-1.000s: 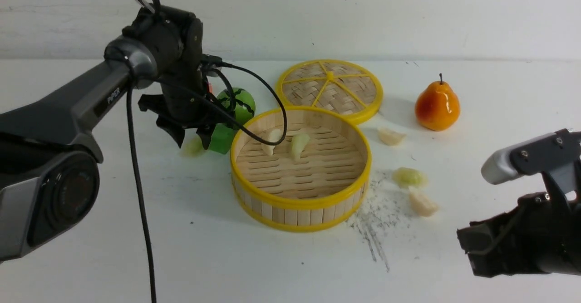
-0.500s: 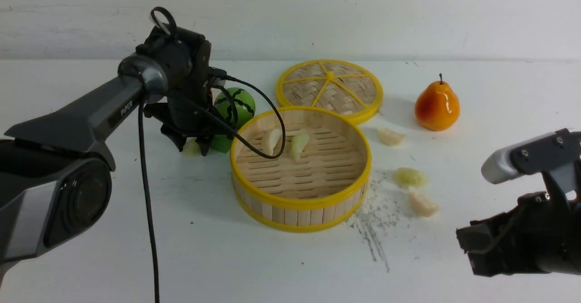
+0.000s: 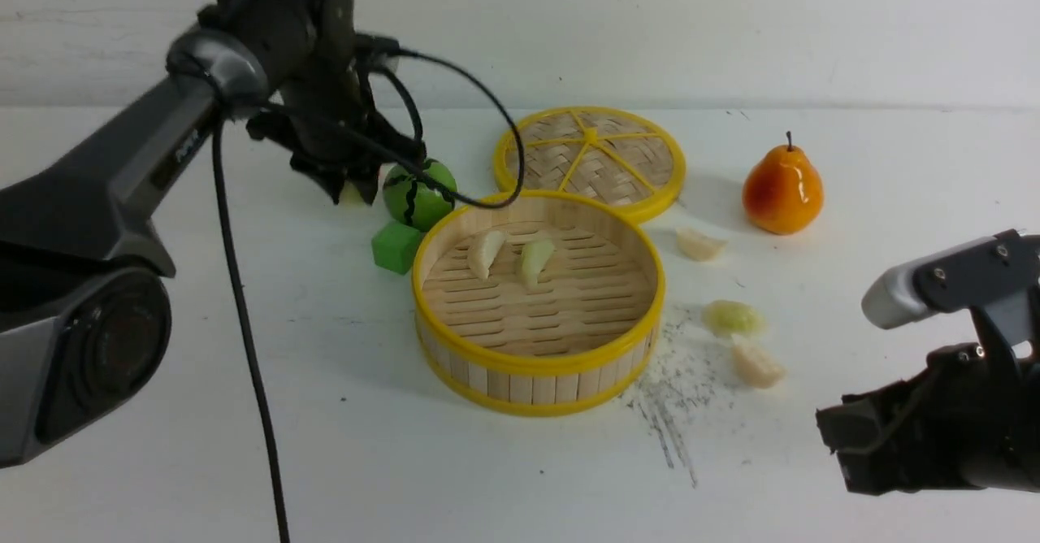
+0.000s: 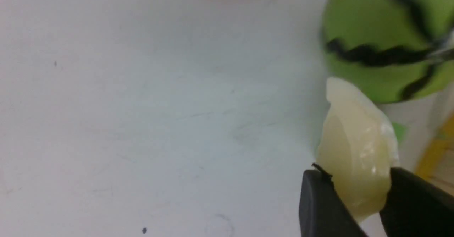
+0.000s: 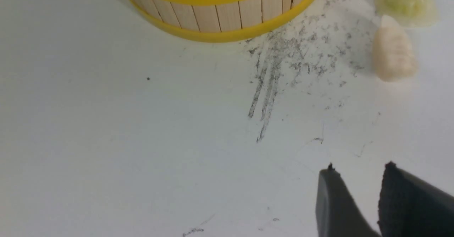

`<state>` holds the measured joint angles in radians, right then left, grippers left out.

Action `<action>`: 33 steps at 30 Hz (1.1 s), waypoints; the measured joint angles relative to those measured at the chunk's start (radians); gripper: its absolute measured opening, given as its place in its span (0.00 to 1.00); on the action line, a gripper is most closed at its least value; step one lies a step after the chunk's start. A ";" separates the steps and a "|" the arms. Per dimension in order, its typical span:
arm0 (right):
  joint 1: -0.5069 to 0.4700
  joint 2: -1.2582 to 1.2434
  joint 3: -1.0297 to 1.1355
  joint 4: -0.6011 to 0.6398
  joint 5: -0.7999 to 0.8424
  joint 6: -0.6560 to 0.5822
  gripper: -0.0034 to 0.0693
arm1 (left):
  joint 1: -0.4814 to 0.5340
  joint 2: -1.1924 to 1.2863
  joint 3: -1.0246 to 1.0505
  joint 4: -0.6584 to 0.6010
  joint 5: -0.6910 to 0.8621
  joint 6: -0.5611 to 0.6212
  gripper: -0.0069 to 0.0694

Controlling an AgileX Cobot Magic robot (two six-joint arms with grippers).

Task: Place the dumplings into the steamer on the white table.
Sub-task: 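Place the dumpling into the bamboo steamer basket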

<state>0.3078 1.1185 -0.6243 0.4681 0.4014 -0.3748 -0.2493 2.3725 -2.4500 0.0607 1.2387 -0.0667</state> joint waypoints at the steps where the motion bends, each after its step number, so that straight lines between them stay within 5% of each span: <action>1: 0.000 0.000 0.000 0.000 0.000 0.000 0.32 | 0.000 -0.024 -0.008 -0.051 0.000 0.003 0.36; 7: 0.000 0.000 0.000 0.000 0.000 0.000 0.32 | -0.040 -0.063 -0.015 -0.375 0.003 0.005 0.36; 11: 0.000 0.000 0.000 0.000 0.000 0.000 0.33 | -0.144 -0.037 -0.015 -0.431 0.003 0.004 0.36; 19: 0.000 0.000 0.000 0.031 0.001 0.000 0.33 | -0.287 0.072 -0.014 -0.252 -0.060 -0.091 0.36; 25: 0.000 0.000 0.000 0.046 0.000 0.000 0.34 | -0.290 0.128 -0.014 -0.129 -0.137 -0.225 0.36; 33: 0.000 0.000 0.000 0.049 -0.001 0.000 0.34 | -0.290 0.140 -0.014 -0.127 -0.157 -0.233 0.36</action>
<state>0.3078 1.1185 -0.6243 0.5170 0.4005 -0.3748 -0.5394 2.5127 -2.4639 -0.0658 1.0815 -0.2996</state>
